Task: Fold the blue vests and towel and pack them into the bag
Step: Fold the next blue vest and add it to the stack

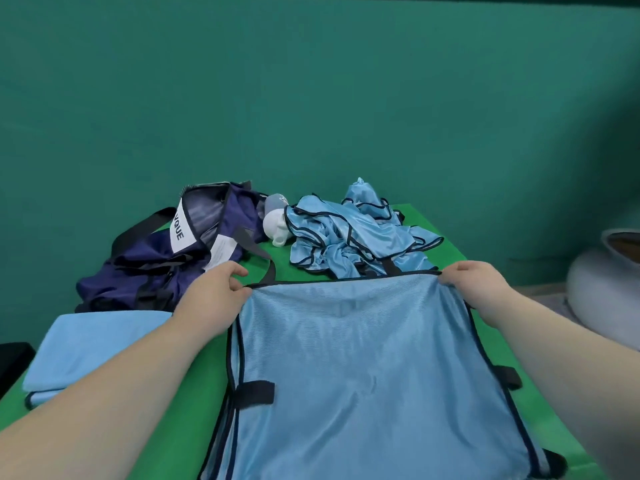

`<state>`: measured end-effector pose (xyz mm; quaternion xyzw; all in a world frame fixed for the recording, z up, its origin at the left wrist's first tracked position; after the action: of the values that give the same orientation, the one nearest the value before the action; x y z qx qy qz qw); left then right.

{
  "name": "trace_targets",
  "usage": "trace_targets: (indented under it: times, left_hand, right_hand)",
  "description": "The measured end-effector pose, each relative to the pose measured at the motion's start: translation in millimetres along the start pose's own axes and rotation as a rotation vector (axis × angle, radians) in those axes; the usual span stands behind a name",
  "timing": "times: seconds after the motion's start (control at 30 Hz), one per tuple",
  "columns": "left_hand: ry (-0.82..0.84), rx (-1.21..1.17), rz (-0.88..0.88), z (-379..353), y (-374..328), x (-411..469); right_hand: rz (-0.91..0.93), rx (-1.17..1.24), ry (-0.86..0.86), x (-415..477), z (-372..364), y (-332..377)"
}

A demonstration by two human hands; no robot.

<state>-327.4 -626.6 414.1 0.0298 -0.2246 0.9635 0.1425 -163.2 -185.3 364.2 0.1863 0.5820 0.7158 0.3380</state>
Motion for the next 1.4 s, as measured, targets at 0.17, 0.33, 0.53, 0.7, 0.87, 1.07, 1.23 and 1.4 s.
trace_targets:
  times: [0.17,0.33,0.53,0.7,0.87,1.07,1.23,1.4]
  left_hand:
    - [-0.037,-0.003,-0.024,-11,-7,-8]
    - [0.012,0.011,-0.209,-24,-35,-86]
    - [-0.001,0.070,-0.205,-26,-4,-149]
    - [-0.013,0.142,-0.160,-22,19,-178]
    - [0.030,0.212,-0.179,-25,33,-187]
    - [0.120,0.194,-0.209,-28,45,-182]
    - [0.323,0.052,-0.145,-43,57,-179]
    - [0.365,0.128,-0.194,-50,48,-187]
  right_hand:
    - [0.176,-0.489,-0.066,-1,-25,11]
    - [0.371,-0.588,0.174,-76,-90,14]
    - [0.539,-0.677,0.486,-186,-178,-4]
    - [0.543,-0.695,0.454,-227,-222,-15]
    - [0.541,-0.797,0.444,-248,-245,-30]
    - [0.558,-0.821,0.382,-247,-245,-37]
    - [0.553,-0.801,0.360,-246,-246,-39]
    - [0.542,-0.790,0.355,-245,-246,-41]
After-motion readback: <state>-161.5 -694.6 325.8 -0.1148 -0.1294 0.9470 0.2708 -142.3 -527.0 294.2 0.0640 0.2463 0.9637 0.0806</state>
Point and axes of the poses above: each hand's wrist, its own x-axis towards the middle knuckle, its own z-axis out of the back of the hand, y = z × x, the point moved 10 cm from there along x, towards the middle knuckle, and after that the axes turned 12 degrees about x, right-handed, at the moved point
